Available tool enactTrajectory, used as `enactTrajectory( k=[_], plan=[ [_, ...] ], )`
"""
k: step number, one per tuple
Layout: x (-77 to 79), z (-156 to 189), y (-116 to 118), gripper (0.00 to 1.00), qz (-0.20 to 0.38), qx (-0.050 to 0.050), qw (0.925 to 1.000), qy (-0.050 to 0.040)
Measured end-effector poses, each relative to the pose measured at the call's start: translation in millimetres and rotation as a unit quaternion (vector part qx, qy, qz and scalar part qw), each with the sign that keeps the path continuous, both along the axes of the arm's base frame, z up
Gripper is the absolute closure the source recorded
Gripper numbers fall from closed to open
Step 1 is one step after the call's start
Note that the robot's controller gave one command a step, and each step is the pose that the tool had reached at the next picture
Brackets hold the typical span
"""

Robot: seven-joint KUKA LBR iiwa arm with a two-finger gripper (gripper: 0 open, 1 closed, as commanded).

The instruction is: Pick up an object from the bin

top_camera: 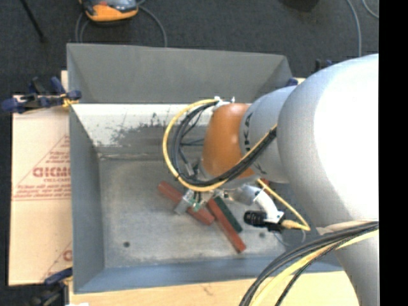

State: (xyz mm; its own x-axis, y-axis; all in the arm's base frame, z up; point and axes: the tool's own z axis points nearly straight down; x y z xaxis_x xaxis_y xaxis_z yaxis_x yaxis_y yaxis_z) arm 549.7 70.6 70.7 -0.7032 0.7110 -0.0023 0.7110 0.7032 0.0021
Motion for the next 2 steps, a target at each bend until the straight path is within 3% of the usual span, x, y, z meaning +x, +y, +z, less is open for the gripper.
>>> enactTrajectory(
  k=[1,2],
  plan=[
    [0.0,0.0,0.0,1.00,0.000,0.000,1.0000,0.0000],
    [0.5,48.7,-2.6,1.00,0.003,0.000,1.0000,0.0046]
  ],
)
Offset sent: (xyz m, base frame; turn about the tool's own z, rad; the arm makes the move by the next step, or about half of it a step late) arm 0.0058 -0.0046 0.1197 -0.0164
